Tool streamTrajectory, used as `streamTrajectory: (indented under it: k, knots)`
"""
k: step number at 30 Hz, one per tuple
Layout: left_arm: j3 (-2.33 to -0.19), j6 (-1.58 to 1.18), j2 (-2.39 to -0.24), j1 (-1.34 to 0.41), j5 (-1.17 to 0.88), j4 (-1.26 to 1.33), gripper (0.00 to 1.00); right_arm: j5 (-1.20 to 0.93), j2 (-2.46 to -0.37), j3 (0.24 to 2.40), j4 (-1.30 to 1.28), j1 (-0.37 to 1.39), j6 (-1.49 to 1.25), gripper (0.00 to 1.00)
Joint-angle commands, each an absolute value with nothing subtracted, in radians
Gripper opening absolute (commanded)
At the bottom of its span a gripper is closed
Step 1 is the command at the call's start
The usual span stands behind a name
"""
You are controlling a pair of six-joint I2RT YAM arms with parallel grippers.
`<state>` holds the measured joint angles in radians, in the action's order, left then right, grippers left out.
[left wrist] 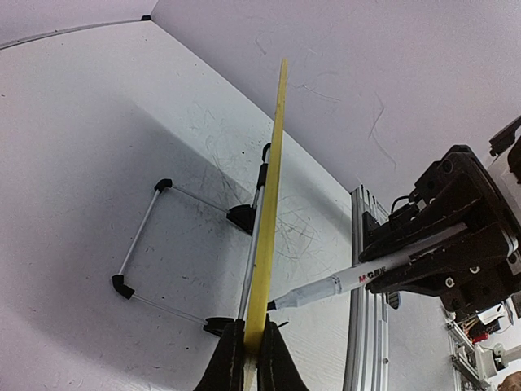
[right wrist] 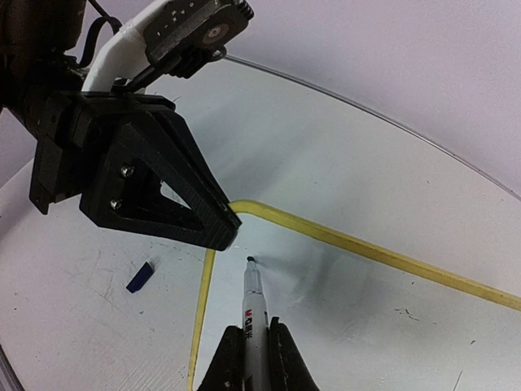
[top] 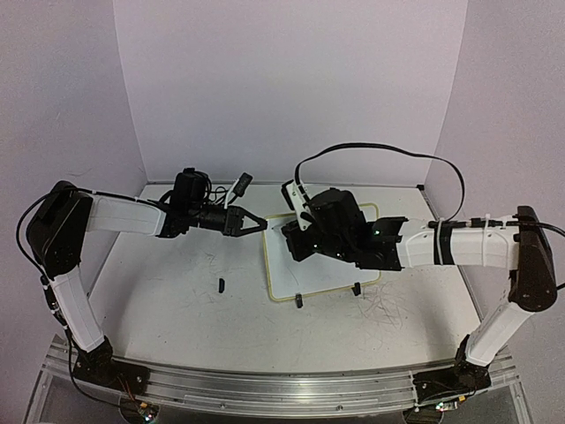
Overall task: Write a sentence on the whiteboard
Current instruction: Write a sentence on the whiteboard stand.
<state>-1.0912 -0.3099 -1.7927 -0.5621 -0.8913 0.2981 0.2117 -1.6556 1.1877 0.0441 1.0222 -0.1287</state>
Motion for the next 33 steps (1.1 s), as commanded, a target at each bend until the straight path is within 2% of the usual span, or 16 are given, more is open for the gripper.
streamTrajectory:
  k: [1, 33]
  knots:
    - [-1.106, -0.327, -1.787, -0.569, -0.924, 0.301, 0.00, 0.226, -1.677, 1.206, 0.062, 1.029, -0.139, 0.00]
    - [-1.105, -0.328, -1.781, -0.574, -0.924, 0.301, 0.00, 0.199, -1.678, 1.146, 0.059, 1.060, -0.208, 0.00]
